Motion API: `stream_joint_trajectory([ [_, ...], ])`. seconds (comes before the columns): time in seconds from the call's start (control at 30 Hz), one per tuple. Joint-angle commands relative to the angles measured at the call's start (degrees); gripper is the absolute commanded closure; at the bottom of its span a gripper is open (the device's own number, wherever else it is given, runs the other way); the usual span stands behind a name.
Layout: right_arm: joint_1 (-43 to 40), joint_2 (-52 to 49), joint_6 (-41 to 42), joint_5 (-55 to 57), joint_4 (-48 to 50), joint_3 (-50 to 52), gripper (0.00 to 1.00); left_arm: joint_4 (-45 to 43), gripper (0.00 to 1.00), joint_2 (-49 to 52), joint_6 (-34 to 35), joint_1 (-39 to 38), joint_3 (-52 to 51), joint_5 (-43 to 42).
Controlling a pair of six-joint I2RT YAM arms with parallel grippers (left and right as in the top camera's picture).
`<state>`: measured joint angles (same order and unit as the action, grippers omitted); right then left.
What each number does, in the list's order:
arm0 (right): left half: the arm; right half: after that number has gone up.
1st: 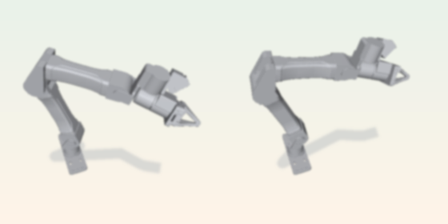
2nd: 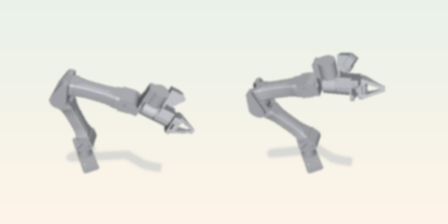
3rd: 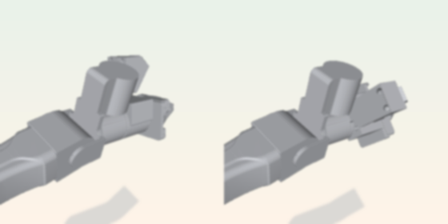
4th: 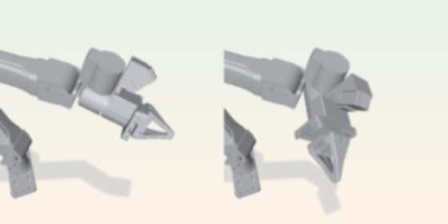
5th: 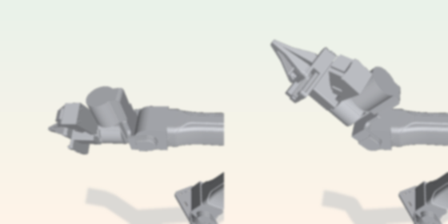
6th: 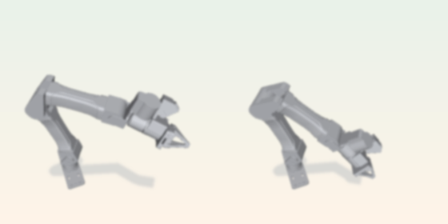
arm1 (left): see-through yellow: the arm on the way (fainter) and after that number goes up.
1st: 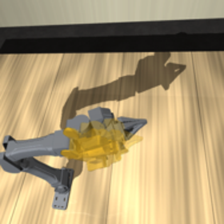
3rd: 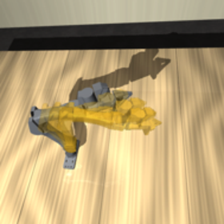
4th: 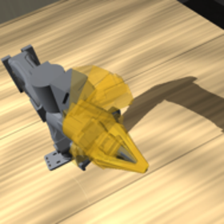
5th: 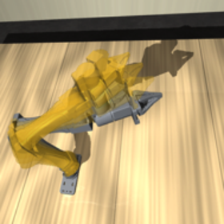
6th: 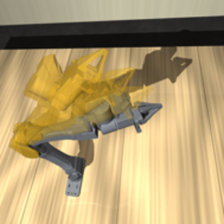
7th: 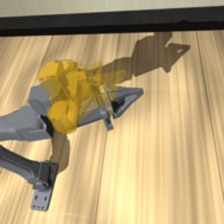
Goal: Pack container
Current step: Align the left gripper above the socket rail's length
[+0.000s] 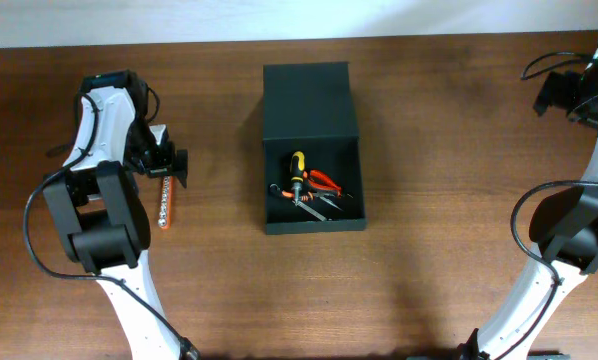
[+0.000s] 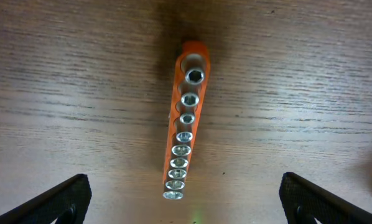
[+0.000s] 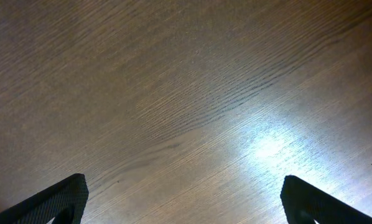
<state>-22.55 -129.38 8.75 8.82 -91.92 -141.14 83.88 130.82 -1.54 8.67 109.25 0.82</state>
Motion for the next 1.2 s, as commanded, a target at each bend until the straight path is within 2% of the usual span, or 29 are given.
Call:
stream_joint_trajectory([
  [0.0,-0.4,1.4,-0.3,0.9,0.0,0.2,0.01,-0.7,0.01,-5.5,-0.7,0.3,-3.4,-0.2],
  [0.2,-0.4,1.4,-0.3,0.9,0.0,0.2,0.01,-4.8,0.01,-12.3,-0.7,2.6,-14.8,-0.6],
  [0.3,-0.4,1.4,-0.3,0.9,0.0,0.2,0.01,-10.2,0.01,-19.6,-0.7,5.5,-24.9,-3.7],
  [0.47,-0.4,1.4,-0.3,0.9,0.0,0.2,0.01,-16.2,0.01,-27.0,-2.9,8.3,-33.4,-3.4],
  [0.87,-0.4,1.4,-0.3,0.9,0.0,0.2,0.01,-22.4,0.01,-26.9,-4.7,4.9,-34.2,2.5],
  [1.0,-0.4,1.4,-0.3,0.9,0.0,0.2,0.01,-22.8,0.01,-25.0,-7.5,2.7,-34.2,2.3],
  [1.17,-0.4,1.4,-0.3,0.9,0.0,0.2,0.01,-24.8,0.01,-21.5,-7.6,1.7,-34.2,4.0],
])
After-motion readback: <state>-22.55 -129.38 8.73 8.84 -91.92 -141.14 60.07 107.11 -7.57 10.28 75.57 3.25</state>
